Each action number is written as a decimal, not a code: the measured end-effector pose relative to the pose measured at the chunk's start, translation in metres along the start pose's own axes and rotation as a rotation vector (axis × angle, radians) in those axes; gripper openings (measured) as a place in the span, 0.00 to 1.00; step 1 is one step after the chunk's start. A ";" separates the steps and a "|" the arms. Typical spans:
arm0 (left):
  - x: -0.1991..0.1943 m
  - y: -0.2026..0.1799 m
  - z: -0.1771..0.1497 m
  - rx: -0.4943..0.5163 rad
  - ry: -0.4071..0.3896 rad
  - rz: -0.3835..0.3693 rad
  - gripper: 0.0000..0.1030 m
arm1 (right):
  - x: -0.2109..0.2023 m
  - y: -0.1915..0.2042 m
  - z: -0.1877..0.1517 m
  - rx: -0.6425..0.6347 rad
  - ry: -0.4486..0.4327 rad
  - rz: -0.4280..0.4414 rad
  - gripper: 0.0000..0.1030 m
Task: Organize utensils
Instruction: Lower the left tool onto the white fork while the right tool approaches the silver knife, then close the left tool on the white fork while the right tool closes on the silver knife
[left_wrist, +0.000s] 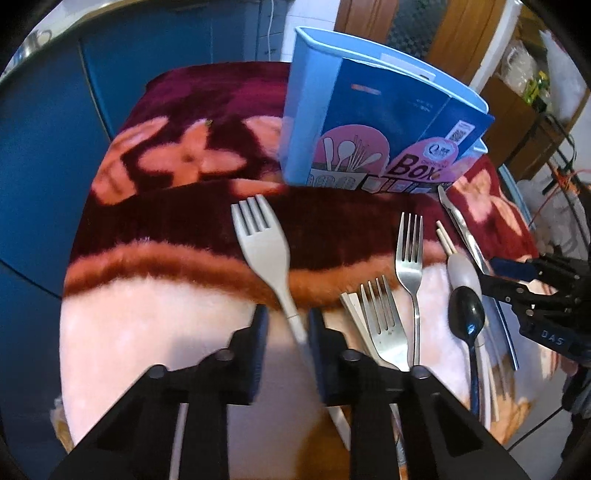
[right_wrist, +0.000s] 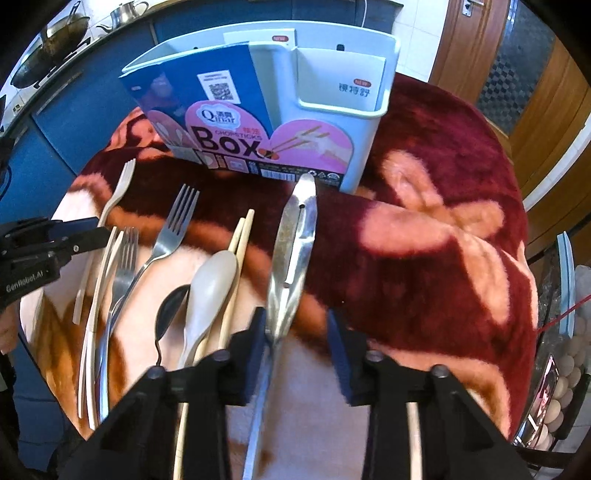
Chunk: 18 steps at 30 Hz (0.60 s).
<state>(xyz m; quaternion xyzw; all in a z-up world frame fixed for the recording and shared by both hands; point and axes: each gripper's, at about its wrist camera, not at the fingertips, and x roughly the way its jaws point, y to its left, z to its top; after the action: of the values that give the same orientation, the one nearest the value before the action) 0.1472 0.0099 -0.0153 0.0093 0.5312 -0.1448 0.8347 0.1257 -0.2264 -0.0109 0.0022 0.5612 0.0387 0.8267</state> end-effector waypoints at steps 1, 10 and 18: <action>0.000 0.002 0.000 -0.008 0.003 -0.015 0.14 | -0.001 0.001 -0.001 -0.006 -0.001 -0.006 0.17; -0.009 -0.003 -0.013 0.053 0.023 -0.015 0.06 | -0.011 0.000 -0.015 -0.016 0.035 -0.001 0.14; -0.004 -0.010 -0.004 0.087 0.056 0.025 0.13 | -0.007 0.004 0.000 -0.008 0.050 -0.019 0.31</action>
<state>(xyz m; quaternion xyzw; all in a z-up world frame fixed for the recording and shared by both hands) 0.1393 0.0017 -0.0123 0.0563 0.5473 -0.1572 0.8201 0.1232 -0.2224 -0.0045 -0.0076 0.5816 0.0330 0.8128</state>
